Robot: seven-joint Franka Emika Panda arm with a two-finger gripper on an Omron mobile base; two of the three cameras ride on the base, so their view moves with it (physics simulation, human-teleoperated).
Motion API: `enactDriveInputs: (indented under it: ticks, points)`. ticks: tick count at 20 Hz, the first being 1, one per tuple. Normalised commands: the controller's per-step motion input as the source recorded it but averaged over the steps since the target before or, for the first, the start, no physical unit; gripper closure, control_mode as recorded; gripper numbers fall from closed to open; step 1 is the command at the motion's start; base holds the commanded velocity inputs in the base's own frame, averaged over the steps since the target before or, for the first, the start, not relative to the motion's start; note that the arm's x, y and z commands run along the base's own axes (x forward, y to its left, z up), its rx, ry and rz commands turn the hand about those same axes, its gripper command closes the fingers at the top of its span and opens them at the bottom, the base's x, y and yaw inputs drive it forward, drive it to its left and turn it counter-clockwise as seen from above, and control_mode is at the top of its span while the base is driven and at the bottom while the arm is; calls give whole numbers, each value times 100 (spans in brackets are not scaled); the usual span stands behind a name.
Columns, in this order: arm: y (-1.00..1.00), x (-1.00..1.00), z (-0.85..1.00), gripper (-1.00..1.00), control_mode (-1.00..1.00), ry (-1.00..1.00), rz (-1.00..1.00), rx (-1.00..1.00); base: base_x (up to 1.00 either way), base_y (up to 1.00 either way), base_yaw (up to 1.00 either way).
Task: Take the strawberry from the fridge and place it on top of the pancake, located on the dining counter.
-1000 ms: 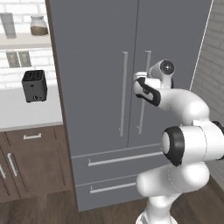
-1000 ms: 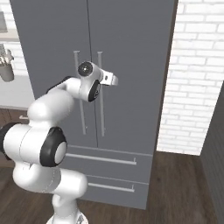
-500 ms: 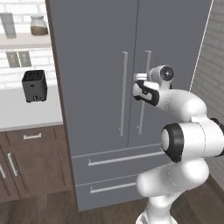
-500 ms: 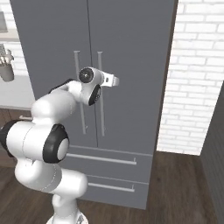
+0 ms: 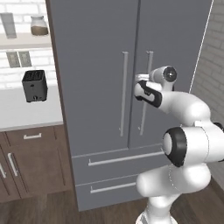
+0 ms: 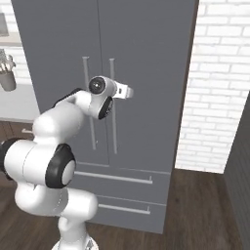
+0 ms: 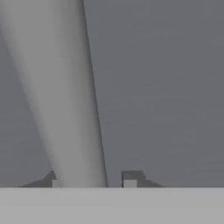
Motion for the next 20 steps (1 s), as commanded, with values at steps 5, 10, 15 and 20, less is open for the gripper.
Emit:
enactDriveInputs:
  ticks: [5,10,15,20]
  points:
    - [-74,-77,0,100,-100,2,0,9,0,0,0]
    - [-91,-87,2,100,-100,4,0,13,0,0,0]
    - [-100,-76,18,100,-100,10,0,20,0,0,0]
    - [-100,-75,31,-100,-100,16,0,26,0,0,0]
